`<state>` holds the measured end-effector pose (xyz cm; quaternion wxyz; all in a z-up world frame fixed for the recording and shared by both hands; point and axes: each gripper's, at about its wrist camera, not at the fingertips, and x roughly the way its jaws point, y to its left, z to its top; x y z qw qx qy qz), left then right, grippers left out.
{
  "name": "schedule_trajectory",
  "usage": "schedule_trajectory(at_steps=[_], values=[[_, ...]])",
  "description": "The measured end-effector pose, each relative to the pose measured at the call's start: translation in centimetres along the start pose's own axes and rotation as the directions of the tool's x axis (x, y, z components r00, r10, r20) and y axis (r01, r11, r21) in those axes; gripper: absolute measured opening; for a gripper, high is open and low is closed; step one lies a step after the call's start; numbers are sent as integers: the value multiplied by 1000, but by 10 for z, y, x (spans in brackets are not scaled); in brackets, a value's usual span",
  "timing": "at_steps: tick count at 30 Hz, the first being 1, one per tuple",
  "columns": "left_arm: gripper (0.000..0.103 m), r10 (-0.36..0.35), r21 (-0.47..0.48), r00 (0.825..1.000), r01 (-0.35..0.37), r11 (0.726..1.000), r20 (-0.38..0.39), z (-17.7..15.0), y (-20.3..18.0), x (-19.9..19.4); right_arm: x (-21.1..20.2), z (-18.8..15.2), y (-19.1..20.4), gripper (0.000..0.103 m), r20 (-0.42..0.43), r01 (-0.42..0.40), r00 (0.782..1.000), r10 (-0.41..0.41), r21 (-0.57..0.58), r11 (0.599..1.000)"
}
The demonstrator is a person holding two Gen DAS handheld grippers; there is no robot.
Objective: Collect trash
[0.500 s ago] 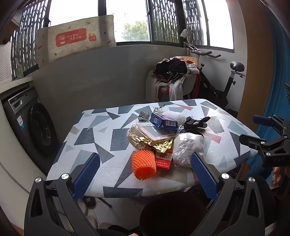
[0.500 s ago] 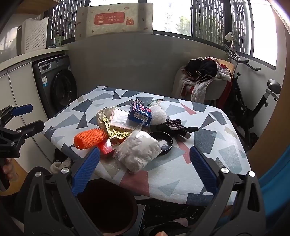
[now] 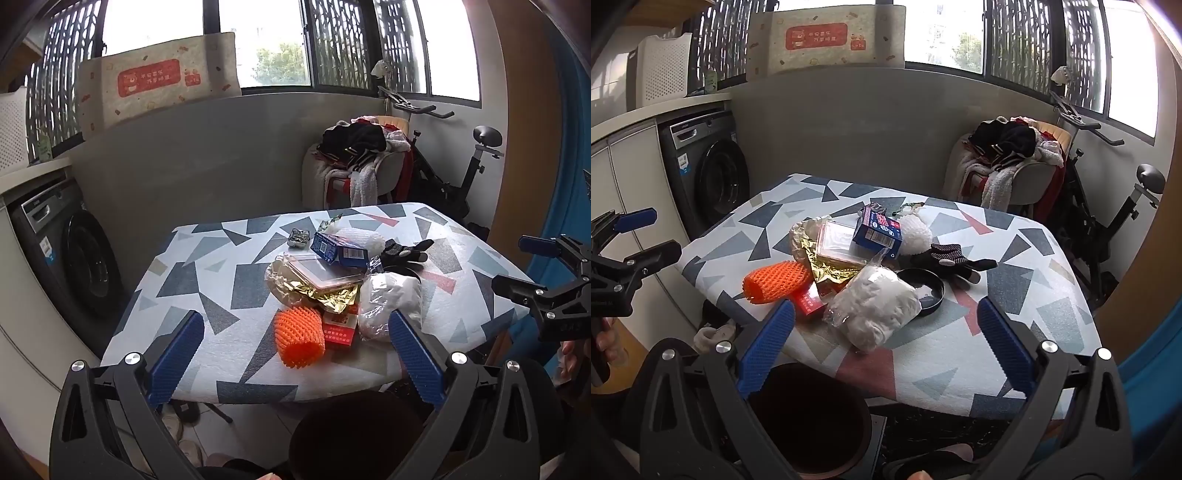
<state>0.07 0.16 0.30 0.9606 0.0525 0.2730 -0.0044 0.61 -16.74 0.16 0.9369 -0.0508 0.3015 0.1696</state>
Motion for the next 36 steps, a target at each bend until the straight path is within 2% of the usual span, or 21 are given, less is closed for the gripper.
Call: schedule_trajectory(at_steps=[26, 36], values=[[98, 4, -8, 1000, -4, 1000, -5, 6, 8, -1, -6, 7, 4, 97, 7, 9, 1000, -8, -15, 1000], [98, 11, -25, 1000, -12, 1000, -5, -4, 9, -2, -1, 2, 8, 97, -12, 6, 1000, -6, -14, 1000]])
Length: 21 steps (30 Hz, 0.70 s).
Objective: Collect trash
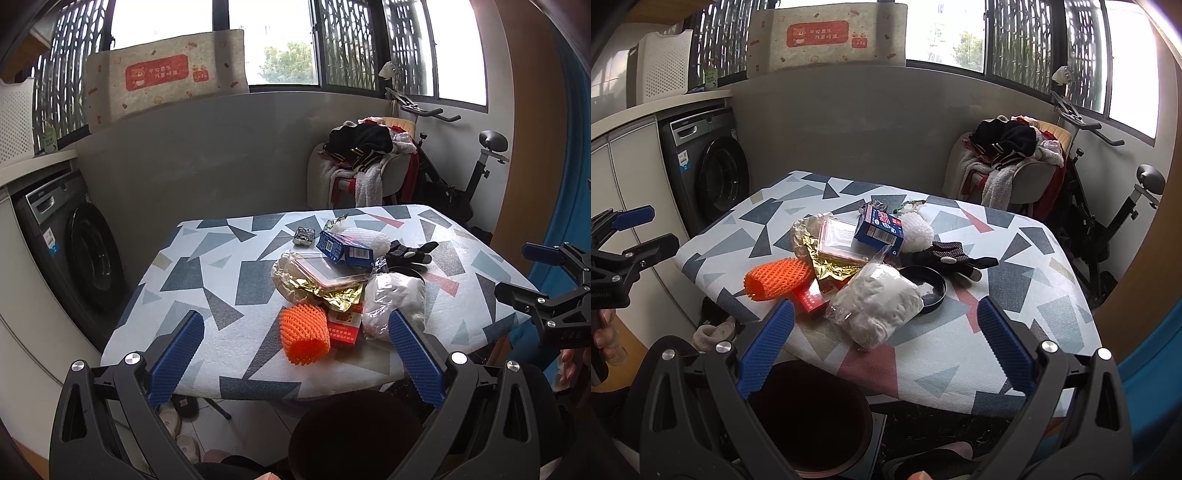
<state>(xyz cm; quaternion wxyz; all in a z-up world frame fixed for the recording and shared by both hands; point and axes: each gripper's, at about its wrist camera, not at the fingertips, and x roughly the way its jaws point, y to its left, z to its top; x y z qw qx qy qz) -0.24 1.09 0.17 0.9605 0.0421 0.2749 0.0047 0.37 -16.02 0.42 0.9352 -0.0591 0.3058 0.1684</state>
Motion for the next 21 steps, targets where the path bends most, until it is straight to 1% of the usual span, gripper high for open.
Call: schedule_trajectory(at_steps=[5, 14, 21], values=[[98, -11, -14, 1000, 11, 1000, -14, -5, 2, 2, 3, -6, 3, 97, -3, -1, 1000, 1, -3, 1000], [98, -11, -14, 999, 10, 1000, -38, -13, 0, 7, 8, -14, 6, 97, -15, -9, 1000, 9, -7, 1000], [98, -13, -9, 999, 13, 1000, -40, -14, -2, 7, 12, -17, 3, 97, -26, -9, 1000, 9, 3, 1000]])
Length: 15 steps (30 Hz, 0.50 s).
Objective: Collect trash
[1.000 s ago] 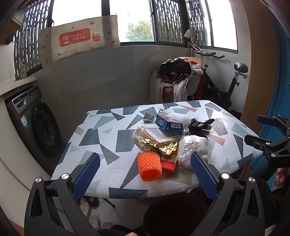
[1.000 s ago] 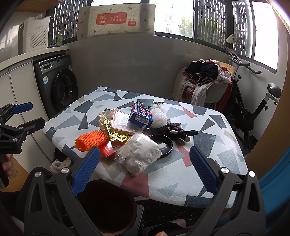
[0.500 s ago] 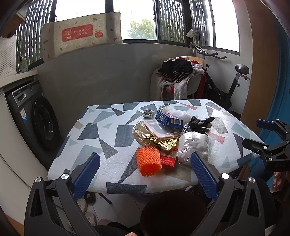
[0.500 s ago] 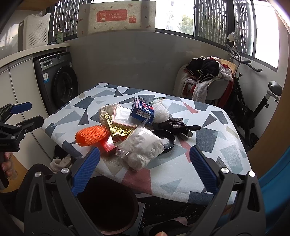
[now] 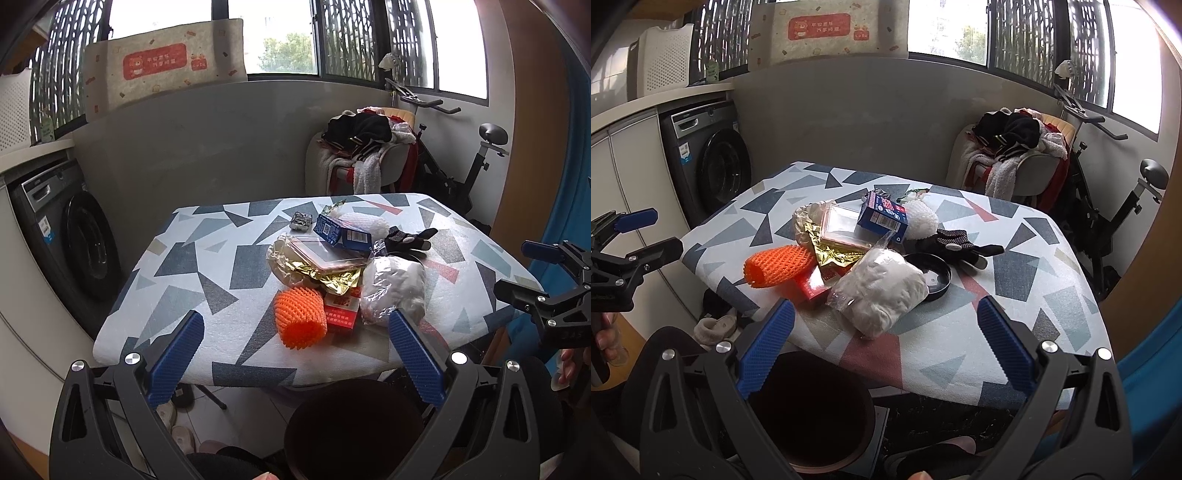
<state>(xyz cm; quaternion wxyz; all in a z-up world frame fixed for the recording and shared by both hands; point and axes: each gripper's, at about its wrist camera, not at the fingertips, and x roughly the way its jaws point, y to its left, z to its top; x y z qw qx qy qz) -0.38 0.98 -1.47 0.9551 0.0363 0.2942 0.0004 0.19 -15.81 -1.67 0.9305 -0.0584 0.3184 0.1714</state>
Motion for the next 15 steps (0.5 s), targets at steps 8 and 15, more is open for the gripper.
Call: schedule_trajectory(at_steps=[8, 15], values=[[98, -3, -3, 1000, 3, 1000, -8, -2, -1, 3, 3, -5, -1, 97, -13, -2, 1000, 3, 4, 1000], [98, -82, 50, 997, 82, 995, -13, -15, -7, 14, 11, -12, -1, 97, -37, 9, 999, -8, 2, 1000]])
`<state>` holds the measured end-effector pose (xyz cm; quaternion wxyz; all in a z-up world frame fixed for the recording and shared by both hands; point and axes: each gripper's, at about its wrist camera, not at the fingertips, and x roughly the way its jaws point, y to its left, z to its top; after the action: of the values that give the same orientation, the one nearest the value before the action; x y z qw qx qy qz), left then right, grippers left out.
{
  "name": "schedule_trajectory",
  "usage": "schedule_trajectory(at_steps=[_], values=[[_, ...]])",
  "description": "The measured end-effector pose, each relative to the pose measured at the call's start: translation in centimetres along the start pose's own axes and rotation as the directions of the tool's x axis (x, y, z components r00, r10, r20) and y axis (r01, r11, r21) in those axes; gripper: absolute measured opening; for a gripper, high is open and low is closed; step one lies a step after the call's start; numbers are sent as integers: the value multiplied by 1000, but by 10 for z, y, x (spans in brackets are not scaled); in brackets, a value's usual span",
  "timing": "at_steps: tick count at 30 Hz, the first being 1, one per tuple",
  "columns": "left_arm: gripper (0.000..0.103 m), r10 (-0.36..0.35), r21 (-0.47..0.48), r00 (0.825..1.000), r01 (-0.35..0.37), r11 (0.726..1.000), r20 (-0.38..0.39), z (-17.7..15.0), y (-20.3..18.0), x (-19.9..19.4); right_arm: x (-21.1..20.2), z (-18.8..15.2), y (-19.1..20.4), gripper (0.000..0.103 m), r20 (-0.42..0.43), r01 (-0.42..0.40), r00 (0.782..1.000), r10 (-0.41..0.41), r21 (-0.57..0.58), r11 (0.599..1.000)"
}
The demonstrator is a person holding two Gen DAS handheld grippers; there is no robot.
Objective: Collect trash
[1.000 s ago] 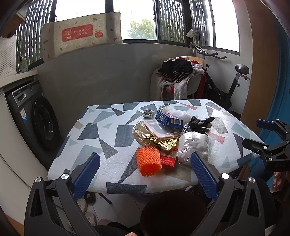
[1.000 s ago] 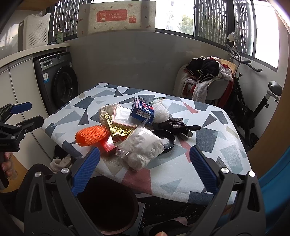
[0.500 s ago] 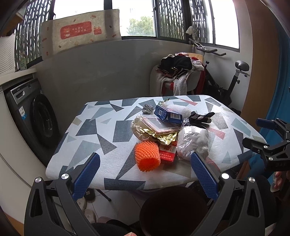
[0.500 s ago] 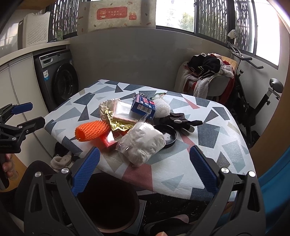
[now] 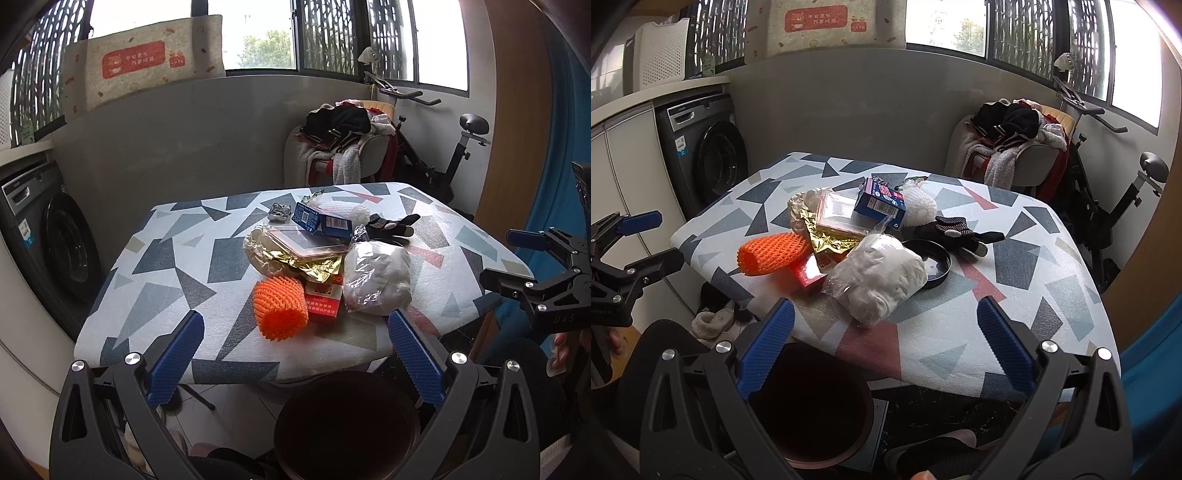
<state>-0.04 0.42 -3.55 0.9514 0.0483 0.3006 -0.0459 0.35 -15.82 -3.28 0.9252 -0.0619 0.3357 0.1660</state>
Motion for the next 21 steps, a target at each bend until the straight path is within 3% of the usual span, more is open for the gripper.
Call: schedule_trajectory(at_steps=[9, 15, 19, 21], values=[[98, 121, 66, 989, -127, 990, 85, -11, 6, 8, 20, -12, -11, 97, -13, -61, 998, 61, 67, 996], [98, 122, -34, 987, -119, 992, 101, -10, 33, 9, 56, -15, -16, 97, -111, -115, 986, 128, 112, 987], [98, 69, -109, 995, -61, 992, 73, -13, 47, 16, 79, -13, -21, 97, -113, -75, 989, 93, 161, 984], [98, 95, -161, 994, -84, 983, 58, -15, 54, 20, 93, -11, -27, 97, -101, -91, 988, 115, 215, 972]])
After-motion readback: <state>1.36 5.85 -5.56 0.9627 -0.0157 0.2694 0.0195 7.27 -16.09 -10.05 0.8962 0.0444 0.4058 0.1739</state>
